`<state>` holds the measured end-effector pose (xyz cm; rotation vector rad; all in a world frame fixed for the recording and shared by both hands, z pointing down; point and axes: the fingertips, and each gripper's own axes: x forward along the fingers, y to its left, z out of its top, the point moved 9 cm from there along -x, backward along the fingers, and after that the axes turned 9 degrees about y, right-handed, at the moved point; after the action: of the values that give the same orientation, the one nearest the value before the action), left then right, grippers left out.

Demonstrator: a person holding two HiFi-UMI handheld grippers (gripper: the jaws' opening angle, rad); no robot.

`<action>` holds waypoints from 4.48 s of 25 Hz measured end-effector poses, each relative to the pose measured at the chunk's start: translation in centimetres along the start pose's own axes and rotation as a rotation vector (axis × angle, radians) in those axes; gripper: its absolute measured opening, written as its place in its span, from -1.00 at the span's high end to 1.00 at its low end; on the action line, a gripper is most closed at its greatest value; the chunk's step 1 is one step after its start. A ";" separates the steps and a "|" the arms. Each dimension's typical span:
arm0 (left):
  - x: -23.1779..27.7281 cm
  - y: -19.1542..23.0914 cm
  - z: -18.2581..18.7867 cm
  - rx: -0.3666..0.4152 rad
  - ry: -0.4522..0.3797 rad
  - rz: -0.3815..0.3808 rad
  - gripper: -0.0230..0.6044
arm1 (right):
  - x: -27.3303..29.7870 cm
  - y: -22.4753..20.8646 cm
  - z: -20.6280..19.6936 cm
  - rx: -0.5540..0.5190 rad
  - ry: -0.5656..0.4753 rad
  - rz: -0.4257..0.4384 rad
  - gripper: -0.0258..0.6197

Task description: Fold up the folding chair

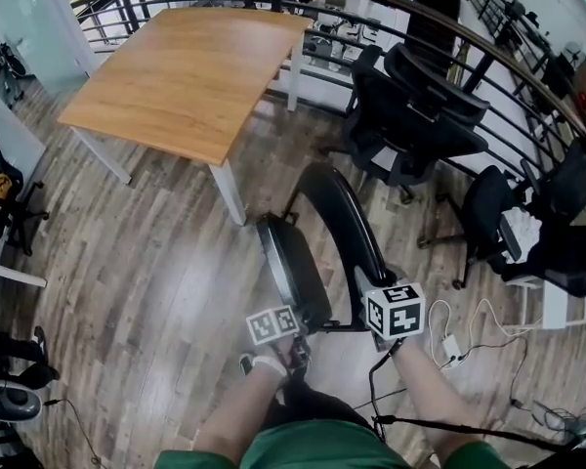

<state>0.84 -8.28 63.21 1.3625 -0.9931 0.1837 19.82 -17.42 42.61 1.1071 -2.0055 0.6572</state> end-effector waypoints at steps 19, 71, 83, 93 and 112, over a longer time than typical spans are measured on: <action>5.6 -9.1 0.3 0.090 0.088 -0.059 -0.22 | -1.6 -0.7 0.9 -0.031 -0.002 -0.020 0.61; -16.0 -12.2 5.1 0.587 -0.266 0.015 0.45 | -1.6 -4.0 -0.1 -0.042 -0.013 -0.073 0.56; -21.7 -14.9 3.1 0.659 -0.373 0.001 0.47 | -2.1 -4.2 0.0 -0.033 -0.013 -0.054 0.56; -23.2 -14.9 5.1 0.711 -0.370 -0.047 0.47 | -2.0 -4.7 0.2 -0.042 -0.009 -0.061 0.56; -24.5 -11.9 8.2 0.612 -0.382 -0.074 0.50 | -1.8 -4.0 0.2 -0.048 -0.007 -0.082 0.56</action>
<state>-10.26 -8.16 36.98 2.0440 -1.2589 0.1830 23.79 -18.66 41.42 1.1574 -1.9610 0.5606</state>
